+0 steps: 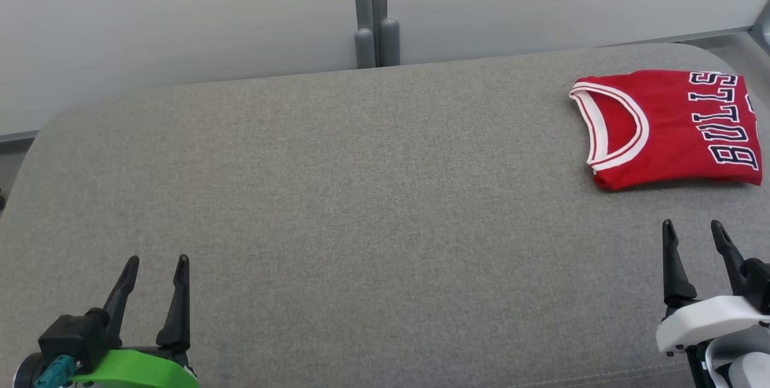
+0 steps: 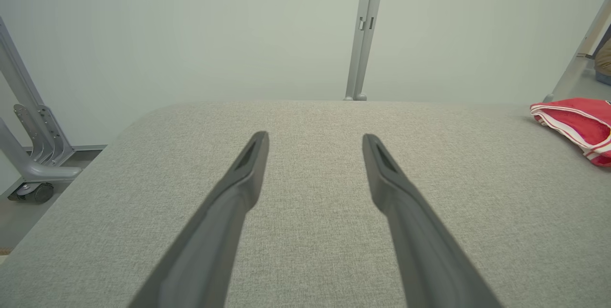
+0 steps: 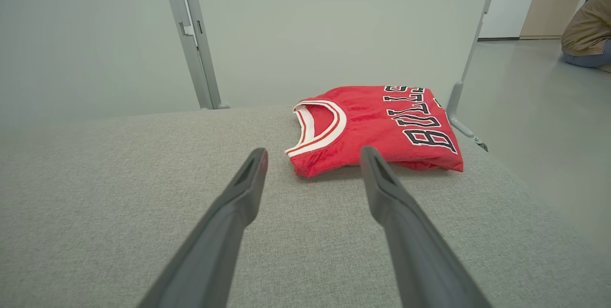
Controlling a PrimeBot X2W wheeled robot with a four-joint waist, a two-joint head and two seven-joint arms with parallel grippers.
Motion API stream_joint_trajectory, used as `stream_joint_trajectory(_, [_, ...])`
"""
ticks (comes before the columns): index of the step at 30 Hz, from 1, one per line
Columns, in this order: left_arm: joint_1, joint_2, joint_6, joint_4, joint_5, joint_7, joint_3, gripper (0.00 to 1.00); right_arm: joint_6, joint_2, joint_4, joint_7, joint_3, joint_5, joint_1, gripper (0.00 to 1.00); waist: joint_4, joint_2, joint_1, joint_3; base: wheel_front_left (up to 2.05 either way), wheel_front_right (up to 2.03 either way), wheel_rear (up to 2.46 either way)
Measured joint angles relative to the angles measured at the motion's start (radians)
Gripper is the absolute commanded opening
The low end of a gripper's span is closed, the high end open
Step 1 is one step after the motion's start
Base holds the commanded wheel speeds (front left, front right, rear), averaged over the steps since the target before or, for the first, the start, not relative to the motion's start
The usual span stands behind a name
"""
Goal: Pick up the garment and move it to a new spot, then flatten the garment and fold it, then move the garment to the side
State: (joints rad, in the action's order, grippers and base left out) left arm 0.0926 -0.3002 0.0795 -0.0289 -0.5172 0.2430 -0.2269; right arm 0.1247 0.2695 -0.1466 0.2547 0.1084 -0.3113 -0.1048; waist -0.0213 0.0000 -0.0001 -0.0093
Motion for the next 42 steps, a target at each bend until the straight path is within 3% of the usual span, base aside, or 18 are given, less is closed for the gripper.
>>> stream_joint_trajectory(19, [0.001, -0.003, 0.000, 0.000, 0.000, -0.019, -0.007, 1.00, 0.000, 0.007, 0.042, 0.000, -0.011, 0.025, -0.004, 1.00, 0.056, 0.0000, 0.0000, 0.007, 0.00, 0.00, 0.00])
stream_joint_trajectory(20, [0.002, -0.003, -0.002, 0.001, -0.002, -0.020, -0.007, 0.00, 0.000, 0.007, 0.042, 0.000, -0.008, 0.027, -0.004, 0.00, 0.059, 0.0000, 0.0000, 0.007, 0.00, 0.00, 0.00])
stream_joint_trajectory(26, [0.024, 0.050, 0.000, -0.062, -0.008, -0.024, -0.035, 0.00, -0.001, -0.055, -0.019, -0.003, 0.013, 0.020, -0.038, 0.00, 0.059, 0.0000, 0.0001, 0.007, 0.00, 0.00, 0.00])
stream_joint_trajectory(42, [0.025, 0.078, -0.027, -0.067, -0.178, -0.065, 0.005, 0.00, -0.037, -0.081, -0.027, -0.052, -0.018, -0.195, -0.026, 0.00, 0.053, 0.0000, 0.0001, 0.009, 0.00, 0.00, 0.00])
